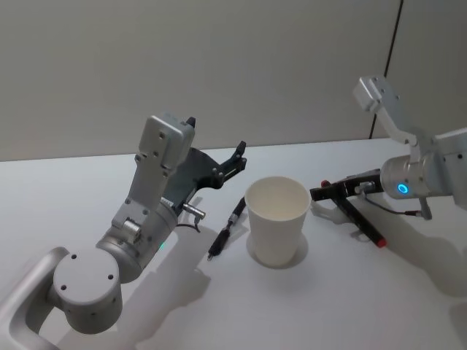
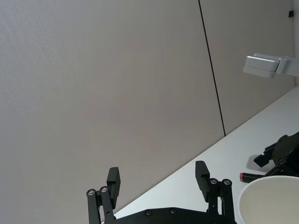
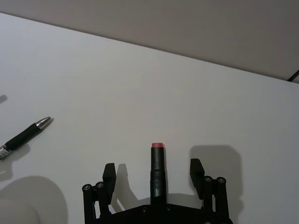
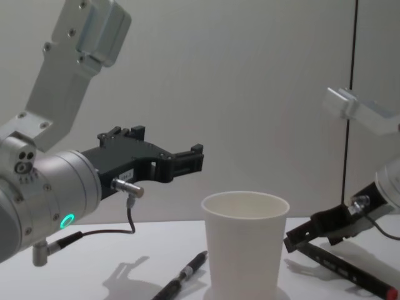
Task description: Place the pen into the pen holder.
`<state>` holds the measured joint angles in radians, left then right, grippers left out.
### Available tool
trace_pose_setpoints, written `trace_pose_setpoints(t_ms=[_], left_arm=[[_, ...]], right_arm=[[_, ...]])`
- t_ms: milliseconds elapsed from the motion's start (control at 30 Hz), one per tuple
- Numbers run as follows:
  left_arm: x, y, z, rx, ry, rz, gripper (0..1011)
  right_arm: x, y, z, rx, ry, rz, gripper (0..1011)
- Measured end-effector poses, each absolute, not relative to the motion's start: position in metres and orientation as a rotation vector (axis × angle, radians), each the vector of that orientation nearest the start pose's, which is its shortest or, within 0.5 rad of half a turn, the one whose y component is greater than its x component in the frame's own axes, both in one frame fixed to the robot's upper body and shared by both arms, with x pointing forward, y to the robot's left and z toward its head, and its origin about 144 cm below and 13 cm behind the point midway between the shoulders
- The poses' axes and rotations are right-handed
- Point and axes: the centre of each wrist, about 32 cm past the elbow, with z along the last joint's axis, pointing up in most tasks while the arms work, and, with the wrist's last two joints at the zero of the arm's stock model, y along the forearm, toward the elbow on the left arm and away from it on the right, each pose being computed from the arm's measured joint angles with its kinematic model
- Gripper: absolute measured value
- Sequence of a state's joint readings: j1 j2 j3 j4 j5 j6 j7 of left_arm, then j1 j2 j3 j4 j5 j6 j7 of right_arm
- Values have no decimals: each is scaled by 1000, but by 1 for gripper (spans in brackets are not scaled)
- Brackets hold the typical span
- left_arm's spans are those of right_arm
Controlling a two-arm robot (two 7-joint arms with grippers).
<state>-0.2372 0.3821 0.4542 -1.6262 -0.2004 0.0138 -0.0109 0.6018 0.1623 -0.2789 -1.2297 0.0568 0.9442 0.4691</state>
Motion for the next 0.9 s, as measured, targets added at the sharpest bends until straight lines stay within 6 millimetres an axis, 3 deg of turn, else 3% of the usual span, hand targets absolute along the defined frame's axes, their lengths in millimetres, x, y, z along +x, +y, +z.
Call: trace_pose_setpoints(t_ms=[167, 333, 900], left_arm=[[492, 198, 1204, 61, -268, 1124, 1001], [492, 198, 1204, 61, -268, 1124, 1001], [492, 198, 1204, 61, -268, 1124, 1001]], right_arm=[[605, -213, 1257, -636, 483, -982, 981], [605, -214, 1255, -637, 486, -982, 883], [603, -215, 1253, -638, 490, -984, 336]])
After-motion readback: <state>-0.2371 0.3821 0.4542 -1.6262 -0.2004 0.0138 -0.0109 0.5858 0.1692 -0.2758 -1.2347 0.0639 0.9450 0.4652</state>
